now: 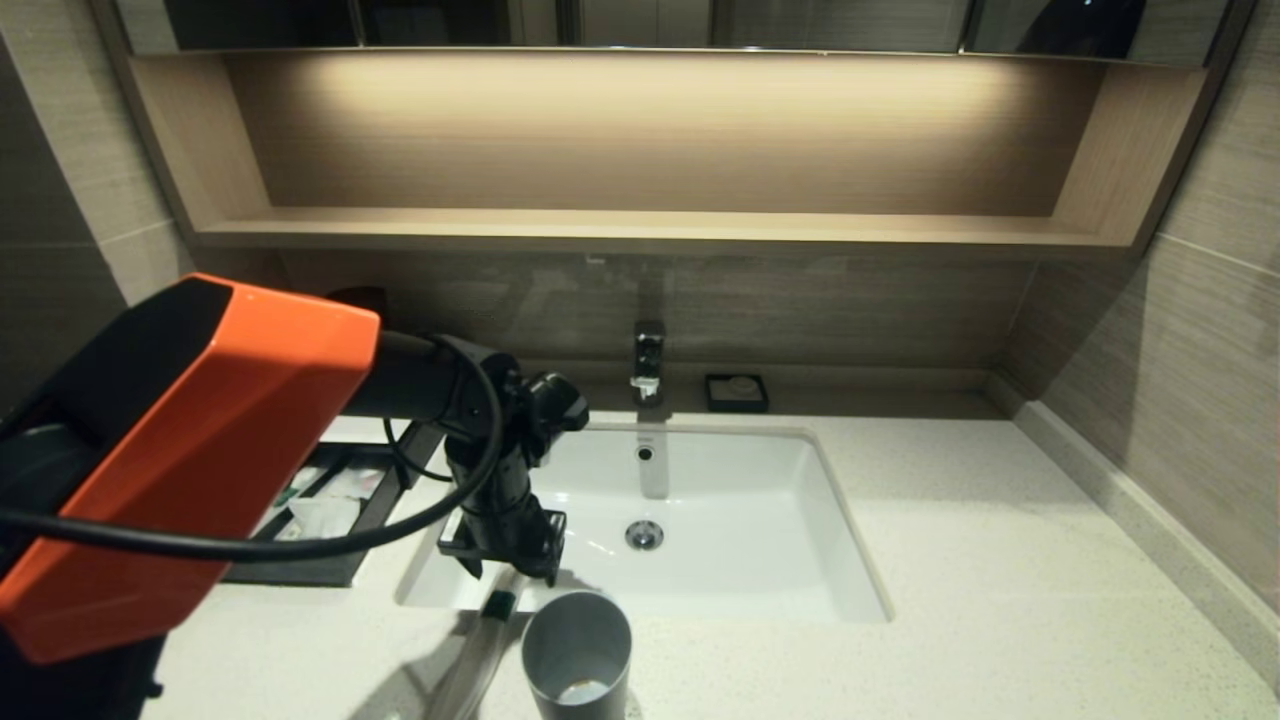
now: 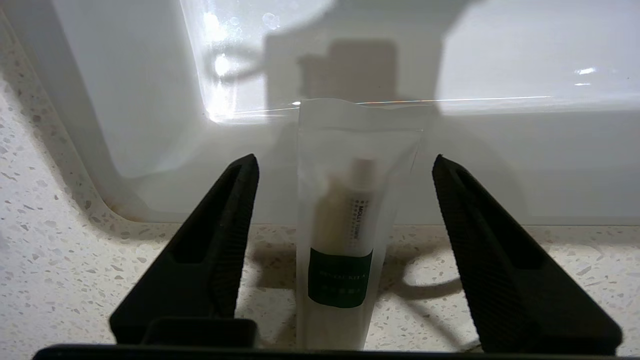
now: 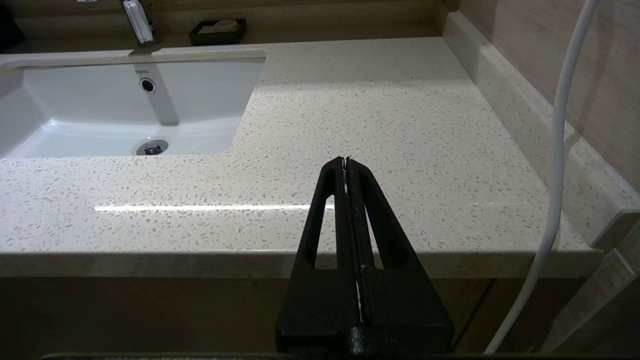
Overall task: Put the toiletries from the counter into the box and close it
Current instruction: Pick up the bathroom toiletry
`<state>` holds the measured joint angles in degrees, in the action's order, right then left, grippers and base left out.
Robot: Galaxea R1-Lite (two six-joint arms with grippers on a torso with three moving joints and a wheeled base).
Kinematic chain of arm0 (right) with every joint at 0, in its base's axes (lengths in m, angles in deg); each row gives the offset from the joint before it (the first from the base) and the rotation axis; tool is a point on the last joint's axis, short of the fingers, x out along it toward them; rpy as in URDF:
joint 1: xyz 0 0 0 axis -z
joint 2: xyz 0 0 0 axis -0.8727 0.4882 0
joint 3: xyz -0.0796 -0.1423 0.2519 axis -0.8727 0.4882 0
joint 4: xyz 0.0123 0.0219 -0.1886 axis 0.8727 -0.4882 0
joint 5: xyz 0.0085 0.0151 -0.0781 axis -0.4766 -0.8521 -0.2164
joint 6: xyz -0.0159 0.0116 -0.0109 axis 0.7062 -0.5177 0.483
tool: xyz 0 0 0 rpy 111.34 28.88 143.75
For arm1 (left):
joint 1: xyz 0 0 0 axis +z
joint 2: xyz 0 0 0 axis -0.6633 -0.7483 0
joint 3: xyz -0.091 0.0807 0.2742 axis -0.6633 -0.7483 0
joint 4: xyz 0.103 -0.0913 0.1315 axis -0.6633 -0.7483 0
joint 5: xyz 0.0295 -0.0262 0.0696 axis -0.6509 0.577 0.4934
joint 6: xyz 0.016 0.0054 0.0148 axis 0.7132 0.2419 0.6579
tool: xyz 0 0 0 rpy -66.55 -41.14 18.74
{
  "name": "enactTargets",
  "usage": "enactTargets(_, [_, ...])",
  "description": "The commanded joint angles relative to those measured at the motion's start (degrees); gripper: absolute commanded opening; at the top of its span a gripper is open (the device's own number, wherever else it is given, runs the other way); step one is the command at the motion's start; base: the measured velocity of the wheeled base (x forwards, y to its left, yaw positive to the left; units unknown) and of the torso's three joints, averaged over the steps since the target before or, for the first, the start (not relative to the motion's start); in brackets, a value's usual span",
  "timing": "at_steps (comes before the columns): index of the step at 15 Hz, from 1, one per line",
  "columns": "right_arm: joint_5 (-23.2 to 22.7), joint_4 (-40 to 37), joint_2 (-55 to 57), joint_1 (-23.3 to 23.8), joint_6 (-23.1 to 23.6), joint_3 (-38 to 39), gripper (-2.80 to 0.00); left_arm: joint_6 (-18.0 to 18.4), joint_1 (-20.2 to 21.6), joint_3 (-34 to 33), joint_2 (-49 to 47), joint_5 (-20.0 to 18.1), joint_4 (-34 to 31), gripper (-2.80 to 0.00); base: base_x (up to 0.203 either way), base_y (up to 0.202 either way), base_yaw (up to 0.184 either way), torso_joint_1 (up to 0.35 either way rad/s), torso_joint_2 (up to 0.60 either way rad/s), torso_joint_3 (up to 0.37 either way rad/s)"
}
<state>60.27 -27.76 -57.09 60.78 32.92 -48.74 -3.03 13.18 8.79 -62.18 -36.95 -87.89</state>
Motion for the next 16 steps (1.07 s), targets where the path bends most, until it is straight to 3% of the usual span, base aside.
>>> enactTargets(1, [0.04,-0.02,0.09,0.00,0.00,0.05,-2.80,-0.27,0.02,-0.01,-0.06,0.05,-0.21,-2.80,0.000,0.000,0.000,0.000,0.00,0.000])
enactTargets(9, [0.05,0.02,0.09,0.00,0.00,-0.02,-2.80,-0.31,0.24,-0.01,1.04,0.05,-0.30,-2.80,0.000,0.000,0.000,0.000,0.00,0.000])
enactTargets(16, [-0.01,0.02,0.09,0.00,0.00,-0.04,-2.80,-0.40,0.25,-0.01,7.96,1.38,-0.47,-2.80,0.000,0.000,0.000,0.000,0.00,0.000])
